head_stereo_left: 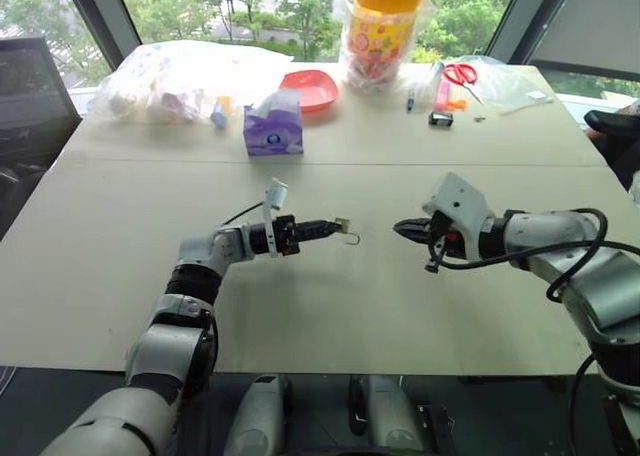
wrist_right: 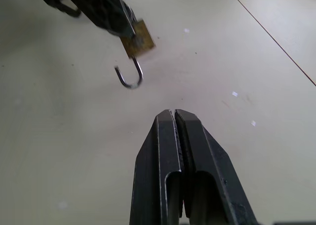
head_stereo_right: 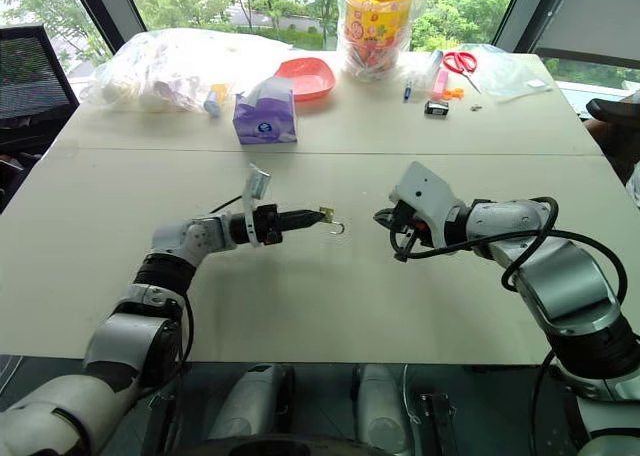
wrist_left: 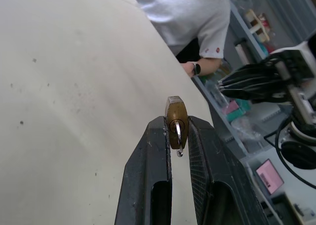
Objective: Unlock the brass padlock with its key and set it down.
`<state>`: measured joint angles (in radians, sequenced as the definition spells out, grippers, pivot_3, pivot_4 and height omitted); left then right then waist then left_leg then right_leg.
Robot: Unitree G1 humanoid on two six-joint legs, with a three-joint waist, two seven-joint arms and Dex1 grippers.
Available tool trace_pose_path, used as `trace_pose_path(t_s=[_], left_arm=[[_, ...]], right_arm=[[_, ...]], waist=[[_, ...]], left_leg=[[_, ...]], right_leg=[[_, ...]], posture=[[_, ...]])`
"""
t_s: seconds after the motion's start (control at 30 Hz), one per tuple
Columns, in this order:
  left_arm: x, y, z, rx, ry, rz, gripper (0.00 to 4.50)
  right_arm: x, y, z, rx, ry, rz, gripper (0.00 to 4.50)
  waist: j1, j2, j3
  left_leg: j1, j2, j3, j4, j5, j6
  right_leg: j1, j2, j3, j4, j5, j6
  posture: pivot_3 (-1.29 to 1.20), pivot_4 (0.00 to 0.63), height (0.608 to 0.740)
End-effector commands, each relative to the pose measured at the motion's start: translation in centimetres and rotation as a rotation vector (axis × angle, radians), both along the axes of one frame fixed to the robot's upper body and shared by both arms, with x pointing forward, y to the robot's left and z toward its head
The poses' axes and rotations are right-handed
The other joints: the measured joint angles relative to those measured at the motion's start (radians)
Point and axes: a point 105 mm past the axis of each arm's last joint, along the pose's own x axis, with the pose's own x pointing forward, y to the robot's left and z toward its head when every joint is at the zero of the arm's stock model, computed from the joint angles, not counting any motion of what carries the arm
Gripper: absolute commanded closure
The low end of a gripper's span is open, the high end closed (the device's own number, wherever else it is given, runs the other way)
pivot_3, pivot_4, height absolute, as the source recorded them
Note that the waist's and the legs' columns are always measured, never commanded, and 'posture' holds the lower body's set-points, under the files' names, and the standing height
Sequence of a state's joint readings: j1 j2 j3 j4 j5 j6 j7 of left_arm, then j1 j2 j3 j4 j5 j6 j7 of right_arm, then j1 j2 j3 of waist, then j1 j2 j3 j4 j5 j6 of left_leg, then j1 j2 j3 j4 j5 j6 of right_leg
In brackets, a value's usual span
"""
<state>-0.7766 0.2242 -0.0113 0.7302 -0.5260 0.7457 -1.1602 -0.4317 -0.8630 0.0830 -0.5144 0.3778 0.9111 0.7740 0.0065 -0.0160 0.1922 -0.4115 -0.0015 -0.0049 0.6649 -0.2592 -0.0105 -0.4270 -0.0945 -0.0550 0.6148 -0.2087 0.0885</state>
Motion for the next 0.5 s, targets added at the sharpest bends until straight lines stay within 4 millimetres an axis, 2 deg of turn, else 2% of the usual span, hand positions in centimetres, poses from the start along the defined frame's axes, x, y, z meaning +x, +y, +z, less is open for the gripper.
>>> trace_pose_path(t_s=[0.03,0.1,0.27,0.3,0.4,0.5], left_arm=[[1.2,-0.2,0.0,0.071,-0.034,0.032,4.5],[1.5,-0.1,-0.3,0.102,-0.042,0.047,3.46],[0.9,0.9,0.0,0.092,-0.024,0.002,1.58],[1.5,1.6,-0.4,0.149,-0.071,0.057,1.28],[2.6,5.5,0.4,0.31,-0.253,0.196,1.28],[2.0,8.3,2.6,0.334,-0.358,0.258,1.28]], right_arm=[[-0.3,1.1,1.1,0.016,-0.046,0.033,4.46],[-0.4,1.4,1.0,0.026,-0.044,0.039,4.5],[-0.6,1.6,0.4,0.02,-0.029,0.045,4.5],[-0.6,1.5,0.3,0.017,-0.026,0.043,4.5],[-0.7,0.9,0.1,0.024,-0.017,0.019,4.5],[-0.7,0.4,-0.1,0.033,-0.01,0.001,4.5]], waist=[[0.006,0.0,0.0],[0.006,0.0,0.0],[0.006,0.0,0.0],[0.006,0.0,0.0],[-0.004,0.0,0.0],[-0.019,0.0,0.0]], left_leg=[[0.0,0.0,0.0,0.0,0.0,0.0],[0.0,0.0,0.0,0.001,0.0,0.0],[0.0,-0.001,0.0,0.001,0.0,0.0],[0.0,-0.001,0.0,0.0,0.0,0.0],[0.001,0.0,0.0,0.0,0.0,0.0],[0.002,0.003,0.0,0.0,0.0,0.0]], right_leg=[[0.0,0.0,0.0,0.0,0.0,0.0],[0.0,-0.001,0.0,0.0,0.0,-0.001],[0.0,-0.002,0.0,-0.001,0.0,0.0],[0.0,-0.002,0.0,-0.001,0.0,0.0],[0.0,-0.002,0.0,0.0,0.0,-0.001],[0.0,0.0,0.0,0.001,0.001,-0.001]], posture=[[0.0,0.15,0.74],[0.0,0.15,0.74],[0.0,0.15,0.74],[0.0,0.15,0.74],[0.0,0.15,0.74],[0.0,0.15,0.74]])
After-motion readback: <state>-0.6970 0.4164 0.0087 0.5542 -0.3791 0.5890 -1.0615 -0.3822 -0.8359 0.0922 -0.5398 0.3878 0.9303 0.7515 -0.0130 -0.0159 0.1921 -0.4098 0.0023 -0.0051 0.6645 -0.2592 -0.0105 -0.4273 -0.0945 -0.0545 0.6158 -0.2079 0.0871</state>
